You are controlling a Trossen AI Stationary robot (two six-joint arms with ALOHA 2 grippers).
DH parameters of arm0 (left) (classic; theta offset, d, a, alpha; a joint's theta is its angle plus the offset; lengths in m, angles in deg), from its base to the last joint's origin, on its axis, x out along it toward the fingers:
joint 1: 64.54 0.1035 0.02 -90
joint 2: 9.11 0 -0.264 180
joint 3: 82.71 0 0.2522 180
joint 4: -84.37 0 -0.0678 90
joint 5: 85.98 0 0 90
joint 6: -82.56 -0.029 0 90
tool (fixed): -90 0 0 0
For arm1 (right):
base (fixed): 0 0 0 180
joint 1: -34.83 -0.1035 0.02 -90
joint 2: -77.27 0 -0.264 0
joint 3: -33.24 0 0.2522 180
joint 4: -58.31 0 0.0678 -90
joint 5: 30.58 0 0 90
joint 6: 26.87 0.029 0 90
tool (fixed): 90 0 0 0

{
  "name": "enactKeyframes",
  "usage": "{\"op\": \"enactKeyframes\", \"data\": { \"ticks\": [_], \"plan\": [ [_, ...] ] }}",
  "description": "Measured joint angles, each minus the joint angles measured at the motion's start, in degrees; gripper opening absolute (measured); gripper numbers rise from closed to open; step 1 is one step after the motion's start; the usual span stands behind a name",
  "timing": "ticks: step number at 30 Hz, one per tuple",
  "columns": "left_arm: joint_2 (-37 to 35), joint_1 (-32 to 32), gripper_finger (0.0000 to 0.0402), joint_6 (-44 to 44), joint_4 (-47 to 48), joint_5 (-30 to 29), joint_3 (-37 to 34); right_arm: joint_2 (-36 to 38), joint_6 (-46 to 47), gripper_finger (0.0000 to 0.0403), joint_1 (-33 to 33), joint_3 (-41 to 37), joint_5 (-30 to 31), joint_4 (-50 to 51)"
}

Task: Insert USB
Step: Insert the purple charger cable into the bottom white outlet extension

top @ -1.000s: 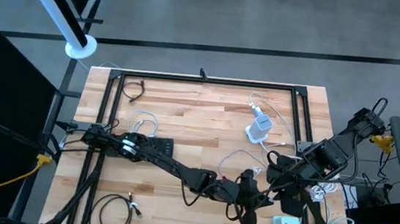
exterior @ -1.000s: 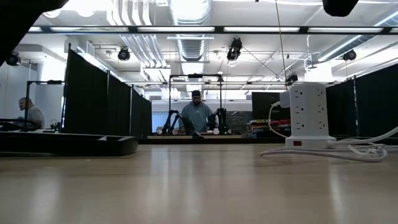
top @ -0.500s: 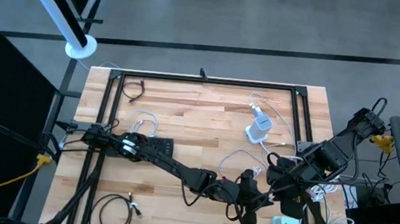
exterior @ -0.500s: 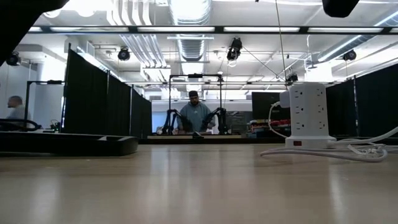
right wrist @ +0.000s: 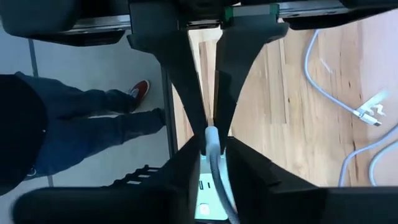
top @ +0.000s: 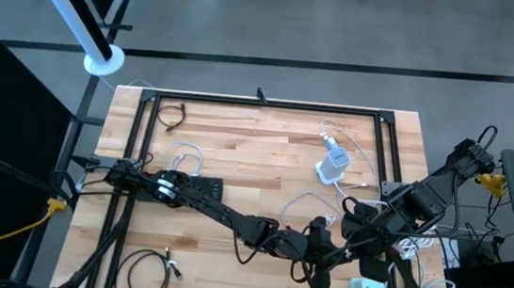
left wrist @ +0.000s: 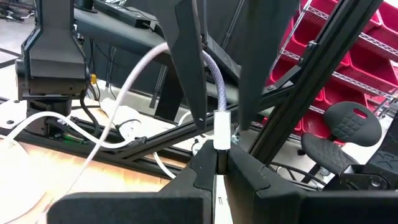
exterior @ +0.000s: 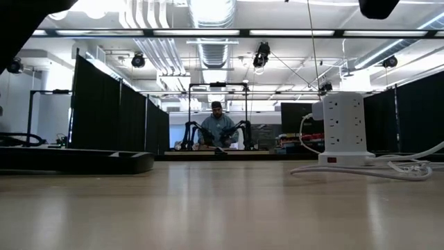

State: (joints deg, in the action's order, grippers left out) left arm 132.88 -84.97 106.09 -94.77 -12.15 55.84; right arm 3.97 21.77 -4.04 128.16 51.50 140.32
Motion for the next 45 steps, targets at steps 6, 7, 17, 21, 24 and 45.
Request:
{"op": "enactKeyframes", "data": {
  "ticks": [6,7,17,21,24,45],
  "plan": [
    [0.0,0.0,0.0006,-0.2,0.4,-1.0,0.0,0.0,0.8,0.0011,0.0,-0.7,-0.7,-0.2],
    [0.1,0.0,0.0006,-0.4,0.4,-1.0,0.0,0.0,0.8,0.0011,0.0,-0.7,-0.7,-0.2],
    [0.1,-0.2,0.0089,2.5,1.7,-1.2,0.0,0.7,1.8,0.001,-2.8,-0.8,0.8,0.7],
    [0.1,-0.7,0.0144,5.8,6.9,-0.2,0.0,0.7,4.7,0.0009,-6.5,-1.0,2.2,0.8],
    [0.1,-1.5,0.0173,7.5,11.0,0.0,0.0,0.7,7.8,0.0009,-10.1,-1.5,3.3,1.4],
    [-0.5,-2.7,0.0123,13.5,20.7,3.2,0.0,-17.9,12.3,0.0009,-23.8,-1.7,1.4,1.5]
  ]
}}
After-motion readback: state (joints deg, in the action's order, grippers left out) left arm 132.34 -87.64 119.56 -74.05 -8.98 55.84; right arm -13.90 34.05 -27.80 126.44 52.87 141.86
